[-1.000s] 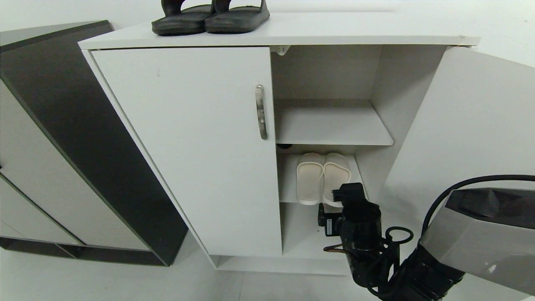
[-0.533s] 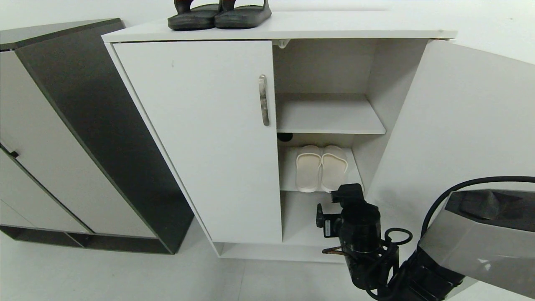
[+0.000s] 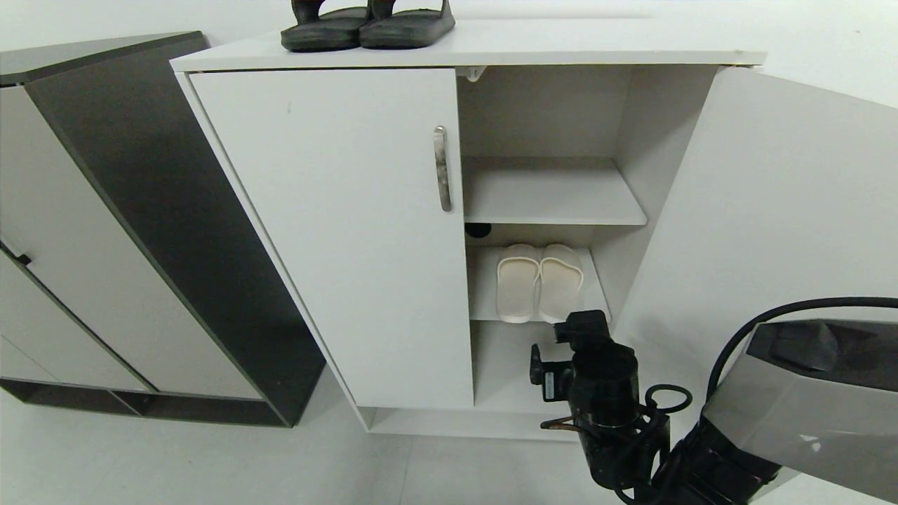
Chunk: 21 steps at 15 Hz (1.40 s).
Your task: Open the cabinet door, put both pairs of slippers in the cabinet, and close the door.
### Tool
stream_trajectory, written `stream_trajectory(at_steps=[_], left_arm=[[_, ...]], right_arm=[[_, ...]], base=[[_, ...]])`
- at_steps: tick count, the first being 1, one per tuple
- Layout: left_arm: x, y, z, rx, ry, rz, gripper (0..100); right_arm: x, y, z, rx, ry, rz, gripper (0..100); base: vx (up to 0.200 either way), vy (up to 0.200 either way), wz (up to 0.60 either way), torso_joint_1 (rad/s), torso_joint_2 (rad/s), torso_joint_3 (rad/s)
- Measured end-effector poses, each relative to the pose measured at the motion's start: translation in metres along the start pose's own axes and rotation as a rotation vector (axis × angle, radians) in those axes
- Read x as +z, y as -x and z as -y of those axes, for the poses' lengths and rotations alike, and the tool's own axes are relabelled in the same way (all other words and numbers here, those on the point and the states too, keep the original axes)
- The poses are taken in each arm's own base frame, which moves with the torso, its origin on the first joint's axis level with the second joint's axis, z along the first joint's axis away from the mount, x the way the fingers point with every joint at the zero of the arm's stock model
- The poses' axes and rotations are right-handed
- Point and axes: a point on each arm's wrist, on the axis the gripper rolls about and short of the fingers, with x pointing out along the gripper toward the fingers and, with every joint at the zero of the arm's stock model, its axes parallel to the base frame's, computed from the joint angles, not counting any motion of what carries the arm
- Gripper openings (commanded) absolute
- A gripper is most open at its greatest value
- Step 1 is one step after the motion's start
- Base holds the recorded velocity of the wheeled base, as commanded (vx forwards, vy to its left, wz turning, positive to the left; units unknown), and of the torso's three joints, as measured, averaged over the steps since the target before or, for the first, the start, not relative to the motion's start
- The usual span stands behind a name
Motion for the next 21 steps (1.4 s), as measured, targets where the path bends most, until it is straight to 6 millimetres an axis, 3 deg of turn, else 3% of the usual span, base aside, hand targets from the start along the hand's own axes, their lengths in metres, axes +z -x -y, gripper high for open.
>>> stream_trajectory(at_steps=[15, 21], left_arm=[[0.000, 0.000, 0.000, -0.003, -0.016, 0.001, 0], [0.000, 0.000, 0.000, -0.015, -0.014, 0.000, 0]], right_arm=[[0.005, 0.018, -0.002, 0.118, -0.014, 0.014, 100], [0.003, 0.025, 0.007, 0.145, 0.006, -0.005, 100]], base=[[0.000, 0.000, 0.00, 0.002, 0.00, 0.189], [0.000, 0.000, 0.00, 0.000, 0.00, 0.015]])
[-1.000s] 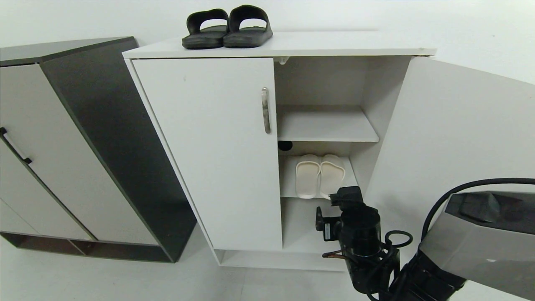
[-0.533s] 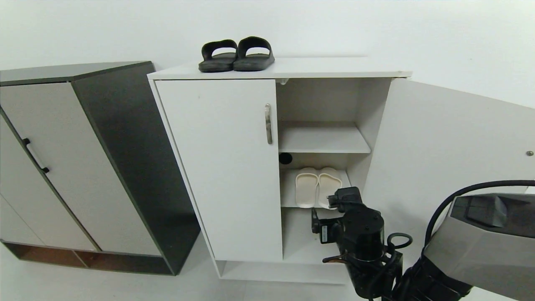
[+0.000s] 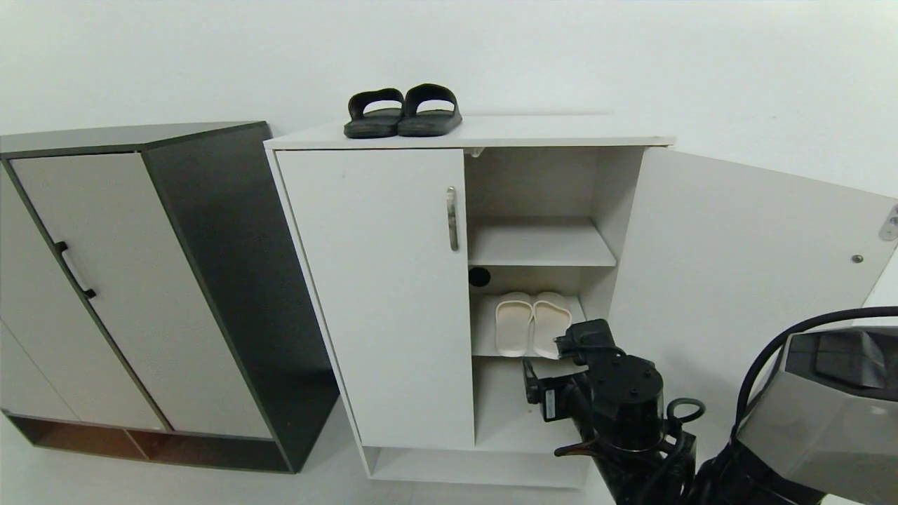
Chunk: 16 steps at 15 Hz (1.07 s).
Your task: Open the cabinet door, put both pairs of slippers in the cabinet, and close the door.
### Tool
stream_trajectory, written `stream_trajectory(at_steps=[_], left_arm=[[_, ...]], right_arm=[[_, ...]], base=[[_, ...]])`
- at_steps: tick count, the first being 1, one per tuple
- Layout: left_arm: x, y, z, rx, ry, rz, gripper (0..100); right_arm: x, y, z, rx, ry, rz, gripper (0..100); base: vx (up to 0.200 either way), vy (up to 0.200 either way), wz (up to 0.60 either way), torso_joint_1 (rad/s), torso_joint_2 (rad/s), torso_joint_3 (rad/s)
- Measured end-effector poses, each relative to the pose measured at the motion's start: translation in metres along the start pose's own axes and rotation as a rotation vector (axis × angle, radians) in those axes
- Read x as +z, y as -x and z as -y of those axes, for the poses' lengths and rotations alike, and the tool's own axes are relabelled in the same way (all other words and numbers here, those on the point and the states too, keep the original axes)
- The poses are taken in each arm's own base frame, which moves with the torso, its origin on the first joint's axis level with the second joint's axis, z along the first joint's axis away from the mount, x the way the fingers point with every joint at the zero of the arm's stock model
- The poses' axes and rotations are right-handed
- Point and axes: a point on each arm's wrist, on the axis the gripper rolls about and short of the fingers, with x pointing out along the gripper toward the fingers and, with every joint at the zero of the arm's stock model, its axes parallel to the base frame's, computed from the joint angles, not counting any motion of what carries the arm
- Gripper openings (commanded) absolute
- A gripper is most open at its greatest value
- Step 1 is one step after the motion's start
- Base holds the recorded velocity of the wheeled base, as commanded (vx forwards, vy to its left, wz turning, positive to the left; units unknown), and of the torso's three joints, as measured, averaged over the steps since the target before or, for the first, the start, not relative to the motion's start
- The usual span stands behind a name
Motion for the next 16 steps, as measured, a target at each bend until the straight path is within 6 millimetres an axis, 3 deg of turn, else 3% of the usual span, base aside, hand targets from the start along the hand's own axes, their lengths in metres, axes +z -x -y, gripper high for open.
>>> stream_trajectory(at_steps=[16], left_arm=[[0.0000, 0.0000, 0.0000, 0.000, 0.000, 0.000, 0]], right_arm=[[-0.0035, 0.0012, 0.0058, 0.029, 0.020, 0.002, 100]], base=[[0.000, 0.188, 0.00, 0.002, 0.00, 0.001]])
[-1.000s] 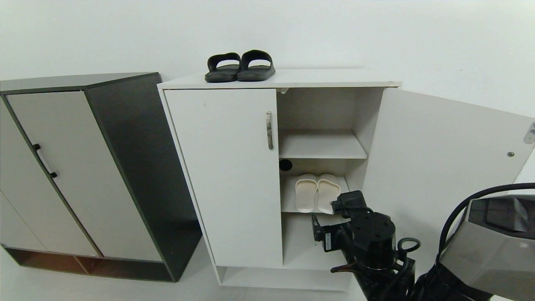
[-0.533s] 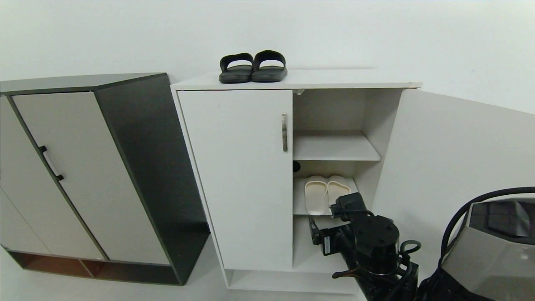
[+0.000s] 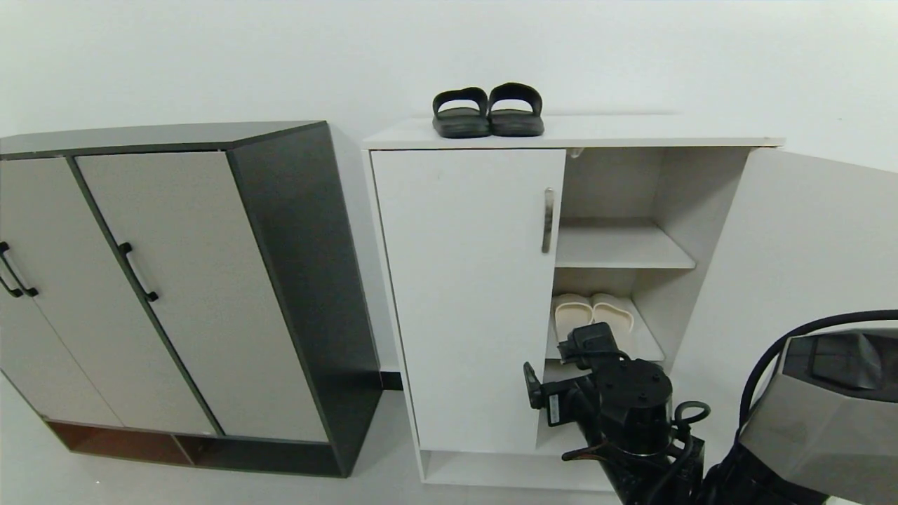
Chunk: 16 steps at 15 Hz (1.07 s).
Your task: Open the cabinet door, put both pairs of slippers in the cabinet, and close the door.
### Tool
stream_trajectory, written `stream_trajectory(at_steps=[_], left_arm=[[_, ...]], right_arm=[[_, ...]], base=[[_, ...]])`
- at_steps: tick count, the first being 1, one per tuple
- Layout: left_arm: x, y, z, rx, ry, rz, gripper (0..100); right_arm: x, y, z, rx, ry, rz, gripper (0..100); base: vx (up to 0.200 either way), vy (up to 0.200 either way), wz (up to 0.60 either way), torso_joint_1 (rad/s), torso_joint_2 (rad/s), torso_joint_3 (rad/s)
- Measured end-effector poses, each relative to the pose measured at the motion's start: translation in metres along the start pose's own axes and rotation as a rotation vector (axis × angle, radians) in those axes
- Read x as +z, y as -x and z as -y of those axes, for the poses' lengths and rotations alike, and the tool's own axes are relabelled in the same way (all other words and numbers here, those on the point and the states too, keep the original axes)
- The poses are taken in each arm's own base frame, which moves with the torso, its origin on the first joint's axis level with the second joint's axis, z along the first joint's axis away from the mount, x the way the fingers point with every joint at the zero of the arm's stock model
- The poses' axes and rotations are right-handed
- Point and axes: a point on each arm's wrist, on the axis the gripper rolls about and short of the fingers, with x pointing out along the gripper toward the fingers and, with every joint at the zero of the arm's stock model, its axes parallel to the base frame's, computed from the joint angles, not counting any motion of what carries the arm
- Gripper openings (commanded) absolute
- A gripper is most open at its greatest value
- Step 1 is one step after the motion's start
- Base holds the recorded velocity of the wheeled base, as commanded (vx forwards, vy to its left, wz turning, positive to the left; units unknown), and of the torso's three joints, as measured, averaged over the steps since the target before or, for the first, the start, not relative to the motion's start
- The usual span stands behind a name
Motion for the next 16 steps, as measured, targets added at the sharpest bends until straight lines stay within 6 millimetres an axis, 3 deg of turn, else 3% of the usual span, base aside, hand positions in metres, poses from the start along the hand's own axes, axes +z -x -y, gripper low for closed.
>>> stream_trajectory(at_steps=[16], left_arm=[[0.0000, 0.0000, 0.0000, 0.000, 0.012, 0.000, 0]], right_arm=[[-0.0087, -0.0016, 0.0024, -0.006, 0.019, 0.023, 100]], base=[[0.000, 0.013, 0.00, 0.001, 0.00, -0.005]])
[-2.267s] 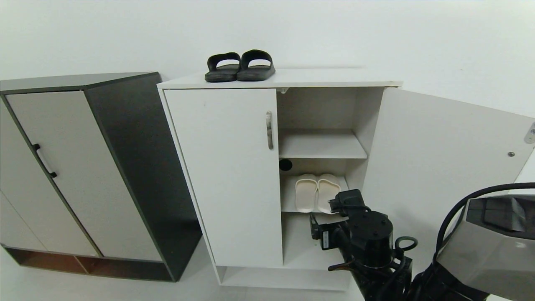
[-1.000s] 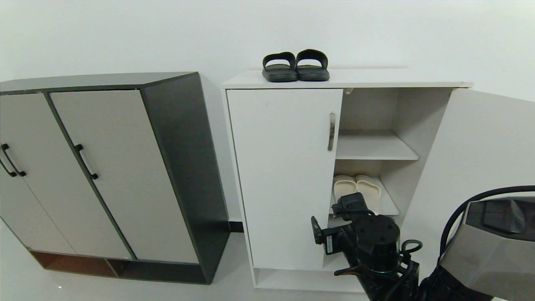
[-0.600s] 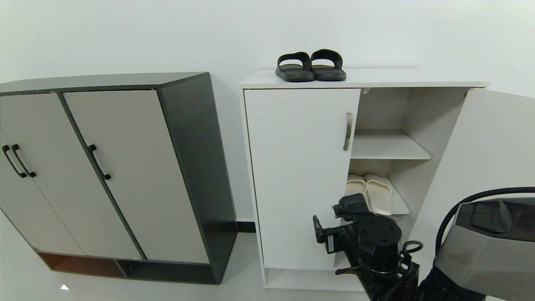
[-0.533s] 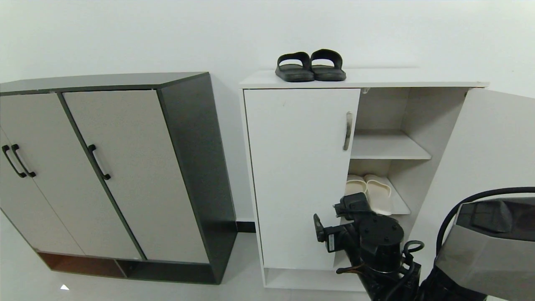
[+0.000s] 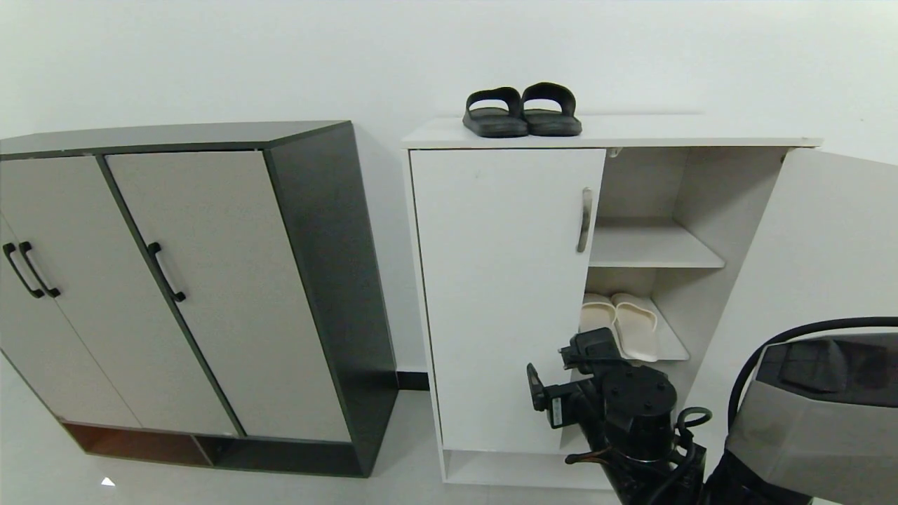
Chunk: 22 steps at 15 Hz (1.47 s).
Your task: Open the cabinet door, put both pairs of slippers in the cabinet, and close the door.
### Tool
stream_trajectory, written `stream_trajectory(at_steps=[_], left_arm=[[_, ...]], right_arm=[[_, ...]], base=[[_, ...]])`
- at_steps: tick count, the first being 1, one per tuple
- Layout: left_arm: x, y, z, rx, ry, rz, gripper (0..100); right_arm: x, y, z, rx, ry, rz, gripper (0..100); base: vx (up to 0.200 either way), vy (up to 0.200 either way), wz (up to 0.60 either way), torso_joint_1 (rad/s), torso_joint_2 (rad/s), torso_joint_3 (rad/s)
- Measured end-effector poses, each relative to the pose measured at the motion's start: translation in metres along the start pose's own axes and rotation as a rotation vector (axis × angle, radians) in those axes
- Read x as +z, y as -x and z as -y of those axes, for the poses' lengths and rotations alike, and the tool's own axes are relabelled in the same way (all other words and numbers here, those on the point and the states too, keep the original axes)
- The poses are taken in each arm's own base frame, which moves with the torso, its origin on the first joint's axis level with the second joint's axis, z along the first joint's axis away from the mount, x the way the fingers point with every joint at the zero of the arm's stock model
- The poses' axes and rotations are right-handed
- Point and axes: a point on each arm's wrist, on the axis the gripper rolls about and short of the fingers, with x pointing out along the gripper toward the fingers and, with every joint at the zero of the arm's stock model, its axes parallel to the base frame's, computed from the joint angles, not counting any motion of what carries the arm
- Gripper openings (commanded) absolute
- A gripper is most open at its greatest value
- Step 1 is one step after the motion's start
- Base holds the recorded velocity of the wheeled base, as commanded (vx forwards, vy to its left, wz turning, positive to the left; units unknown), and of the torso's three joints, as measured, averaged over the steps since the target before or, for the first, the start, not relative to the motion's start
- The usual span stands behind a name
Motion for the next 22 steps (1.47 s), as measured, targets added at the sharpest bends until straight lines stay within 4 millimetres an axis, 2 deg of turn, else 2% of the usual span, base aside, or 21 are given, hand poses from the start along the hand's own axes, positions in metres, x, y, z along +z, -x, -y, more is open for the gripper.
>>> stream_trajectory(at_steps=[11, 22], left_arm=[[0.0000, 0.0000, 0.0000, 0.000, 0.000, 0.000, 0], [0.0000, 0.0000, 0.0000, 0.000, 0.000, 0.000, 0]], right_arm=[[0.0002, -0.0009, 0.0019, -0.006, -0.006, 0.008, 100], [-0.0008, -0.0007, 0.0030, -0.005, -0.002, 0.002, 100]], base=[[0.000, 0.000, 0.00, 0.093, -0.41, -0.319], [0.000, 0.000, 0.00, 0.187, -0.50, -0.314]])
